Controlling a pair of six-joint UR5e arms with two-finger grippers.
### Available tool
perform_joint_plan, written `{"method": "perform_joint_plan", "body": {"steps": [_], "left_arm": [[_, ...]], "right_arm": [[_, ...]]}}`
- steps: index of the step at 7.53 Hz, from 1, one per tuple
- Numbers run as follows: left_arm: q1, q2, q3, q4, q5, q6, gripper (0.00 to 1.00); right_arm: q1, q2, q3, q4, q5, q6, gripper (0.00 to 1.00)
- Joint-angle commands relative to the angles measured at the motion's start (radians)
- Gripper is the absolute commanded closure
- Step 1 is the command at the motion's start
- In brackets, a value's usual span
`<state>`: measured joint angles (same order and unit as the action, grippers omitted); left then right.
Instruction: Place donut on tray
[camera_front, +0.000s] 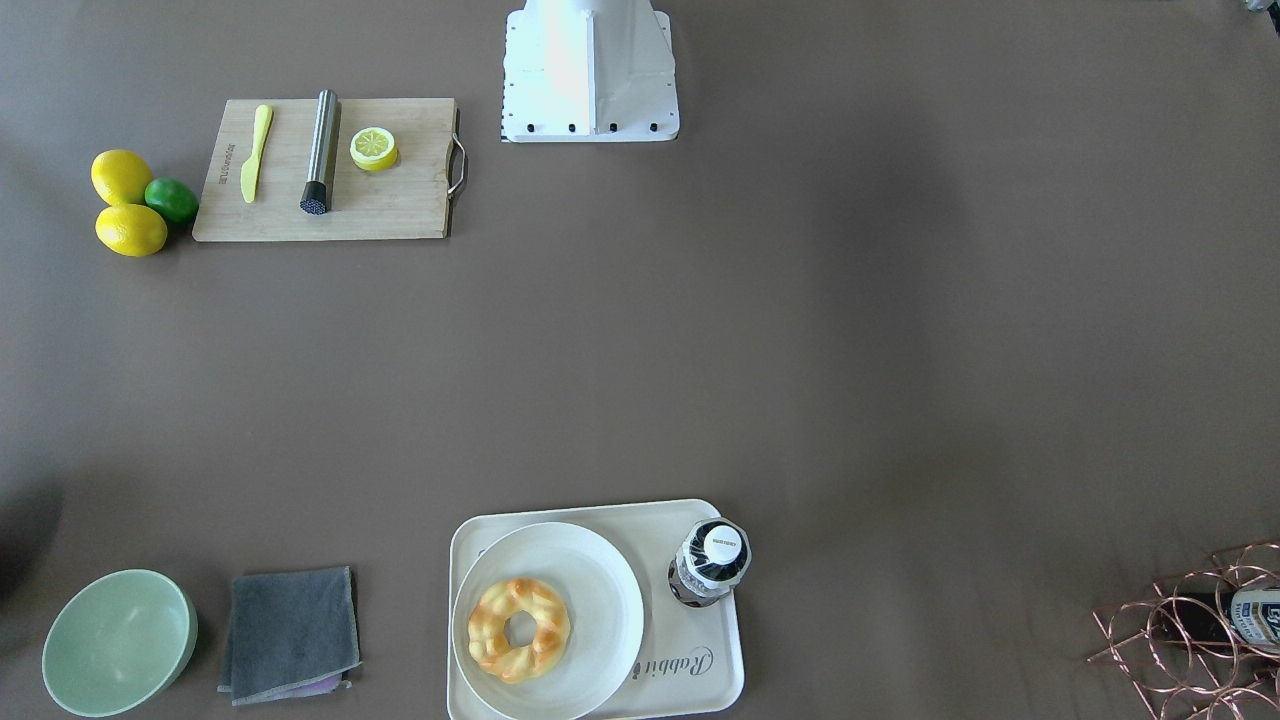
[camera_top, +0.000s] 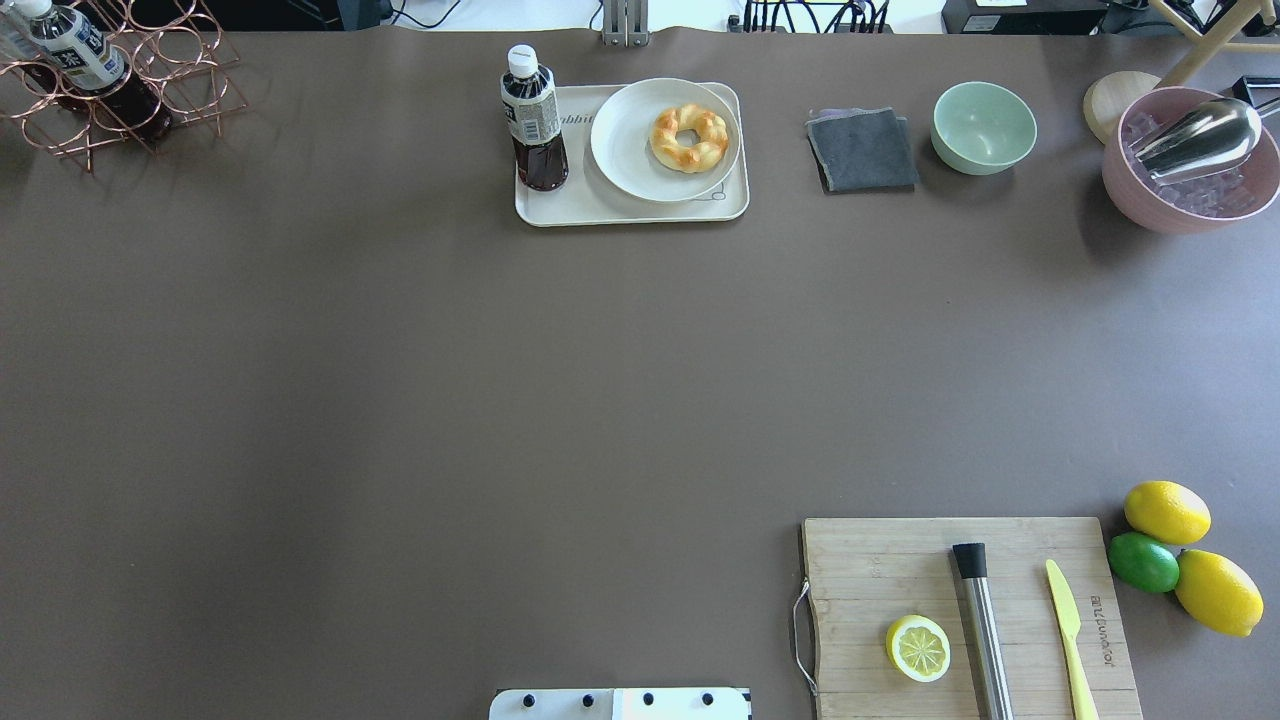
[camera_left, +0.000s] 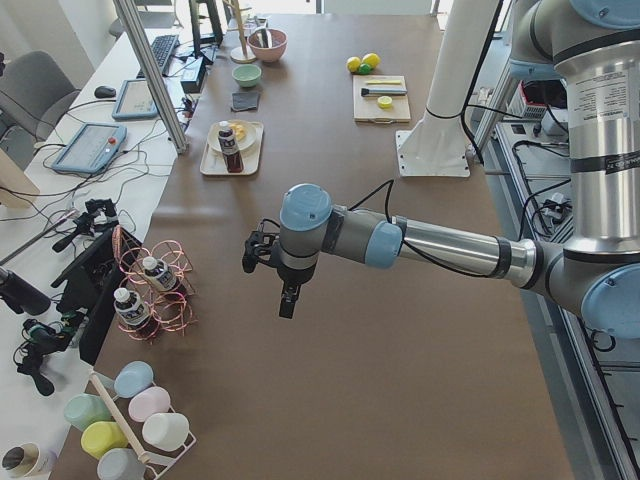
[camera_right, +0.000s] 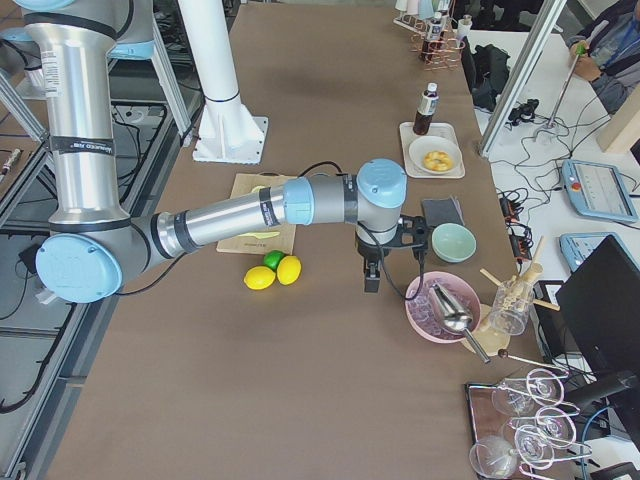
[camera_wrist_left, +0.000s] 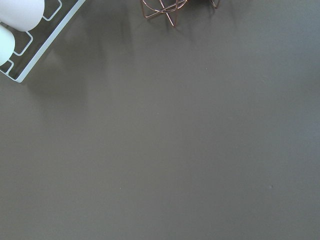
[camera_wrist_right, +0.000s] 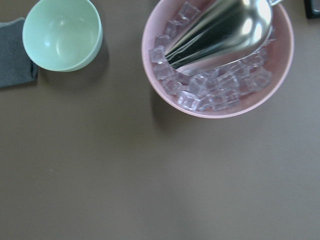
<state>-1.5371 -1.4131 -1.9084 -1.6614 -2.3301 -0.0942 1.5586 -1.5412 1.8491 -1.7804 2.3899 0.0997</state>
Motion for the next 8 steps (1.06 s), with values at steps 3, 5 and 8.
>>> {"method": "perform_joint_plan", "body": {"steps": [3, 5, 8], "left_arm": [[0.0, 0.0, -0.001, -0.001, 0.0, 0.001, 0.03], [0.0, 0.003, -0.003, -0.005, 0.0, 0.001, 0.03], [0.0, 0.006, 0.0, -0.005, 0.0, -0.001, 0.03]], "right_arm": [[0.17, -0.057, -0.054, -0.108, -0.041, -0.37, 0.0], [0.173, -0.066, -0.056, -0.105, -0.051, -0.373, 0.0], [0.176, -0.077, -0.063, -0.1, -0.063, -0.419, 0.0]]}}
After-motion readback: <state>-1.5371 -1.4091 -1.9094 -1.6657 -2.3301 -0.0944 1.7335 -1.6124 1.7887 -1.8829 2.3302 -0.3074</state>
